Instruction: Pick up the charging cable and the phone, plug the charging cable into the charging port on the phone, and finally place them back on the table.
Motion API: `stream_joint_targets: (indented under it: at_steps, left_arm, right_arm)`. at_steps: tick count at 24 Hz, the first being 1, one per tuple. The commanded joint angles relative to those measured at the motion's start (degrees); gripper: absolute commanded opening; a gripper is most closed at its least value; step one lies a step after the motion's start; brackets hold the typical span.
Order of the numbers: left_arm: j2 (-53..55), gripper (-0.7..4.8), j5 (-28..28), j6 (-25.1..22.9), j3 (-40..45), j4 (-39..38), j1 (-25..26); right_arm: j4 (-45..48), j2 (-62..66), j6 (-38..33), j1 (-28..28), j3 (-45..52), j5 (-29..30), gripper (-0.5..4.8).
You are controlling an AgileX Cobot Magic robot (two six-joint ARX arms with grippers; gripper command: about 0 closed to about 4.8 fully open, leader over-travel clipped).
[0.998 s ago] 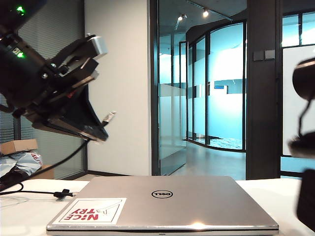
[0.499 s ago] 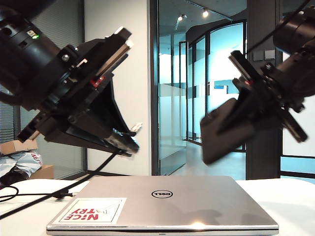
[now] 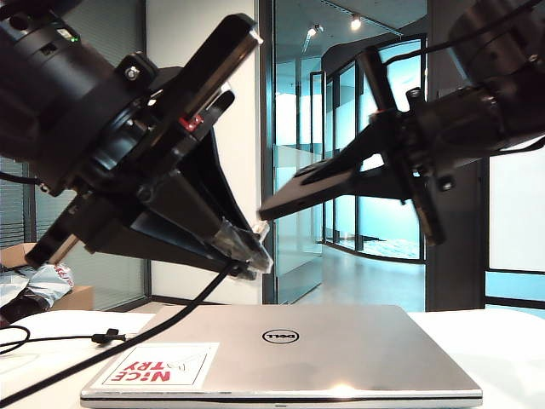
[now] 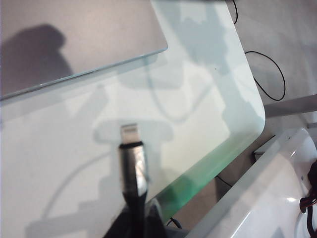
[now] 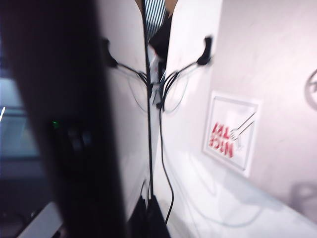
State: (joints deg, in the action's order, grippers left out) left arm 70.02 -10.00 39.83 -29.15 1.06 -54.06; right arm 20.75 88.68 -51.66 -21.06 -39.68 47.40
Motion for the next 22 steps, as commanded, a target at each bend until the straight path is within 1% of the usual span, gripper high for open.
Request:
stream_joint_targets:
  at_steps: [1,6,11,22]
  left_arm:
    - [-0.17,-0.06,-0.15,0.31,-0.04,0.74,0.07]
    - [-0.17,-0.06,-0.15,-0.02,-0.04,2.05,0.07]
    - [-0.17,-0.06,-0.15,0.0,-0.04,2.78,0.07]
    - [-0.17,-0.06,-0.15,-0.42,-0.04,2.82,0.07]
  right_arm:
    - [4.81,0.26,-0.5,-2.21,-0.37,0.85,-0.06]
    - [4.2,0.48,-0.74,-2.93,-0.33,1.33,-0.06]
    - [1.18,0.48,-0.72,-3.08,-0.33,1.9,-0.06]
    - [0.48,0.48,-0.81,-3.56,-0.35,3.58,-0.06]
